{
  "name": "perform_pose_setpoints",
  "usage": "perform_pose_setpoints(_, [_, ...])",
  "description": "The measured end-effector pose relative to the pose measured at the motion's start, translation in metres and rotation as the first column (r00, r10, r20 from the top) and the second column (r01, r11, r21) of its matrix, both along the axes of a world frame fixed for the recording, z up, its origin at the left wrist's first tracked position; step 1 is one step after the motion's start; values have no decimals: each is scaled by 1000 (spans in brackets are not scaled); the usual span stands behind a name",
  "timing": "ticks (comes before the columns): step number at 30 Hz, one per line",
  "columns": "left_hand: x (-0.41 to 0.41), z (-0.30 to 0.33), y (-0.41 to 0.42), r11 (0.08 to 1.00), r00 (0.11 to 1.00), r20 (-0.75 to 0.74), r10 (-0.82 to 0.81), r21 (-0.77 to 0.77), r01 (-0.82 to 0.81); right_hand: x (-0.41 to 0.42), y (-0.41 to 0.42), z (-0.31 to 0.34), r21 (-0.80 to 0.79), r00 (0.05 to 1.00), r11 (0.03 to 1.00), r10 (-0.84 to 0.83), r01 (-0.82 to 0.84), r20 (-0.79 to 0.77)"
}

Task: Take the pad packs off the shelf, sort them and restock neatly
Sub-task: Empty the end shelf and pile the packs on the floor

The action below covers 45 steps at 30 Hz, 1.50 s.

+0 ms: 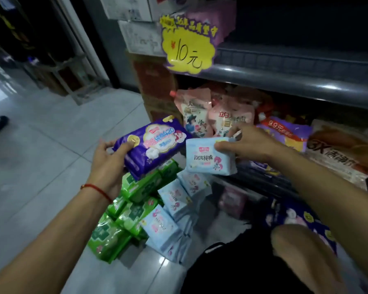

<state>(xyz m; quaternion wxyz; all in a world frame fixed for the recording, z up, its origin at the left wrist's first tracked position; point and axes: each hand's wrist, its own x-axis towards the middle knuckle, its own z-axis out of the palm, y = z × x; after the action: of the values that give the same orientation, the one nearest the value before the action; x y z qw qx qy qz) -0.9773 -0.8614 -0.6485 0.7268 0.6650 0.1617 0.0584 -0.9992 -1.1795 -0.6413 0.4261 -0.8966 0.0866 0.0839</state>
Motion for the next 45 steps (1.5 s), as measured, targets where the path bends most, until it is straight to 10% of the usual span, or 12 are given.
perform_pose_setpoints(10, [-54,-82,95,940,961,-239,141,-274,-206,48,99,-136,204,917,979,57,27,-394])
perform_pose_setpoints(22, [-75,-100,66,912,943,-332,2,-386,-138,26,97,-169,87,947,994,-34,65,-318])
perform_pose_setpoints(34, [-63,-95,-120,800,843,-206,-497,-485,353,-58,-99,-23,276,915,941,-73,195,-396])
perform_pose_setpoints(45, [-88,-161,-307,658,539,-400,-742,-277,700,-204,-207,-150,292,708,650,-587,702,-392])
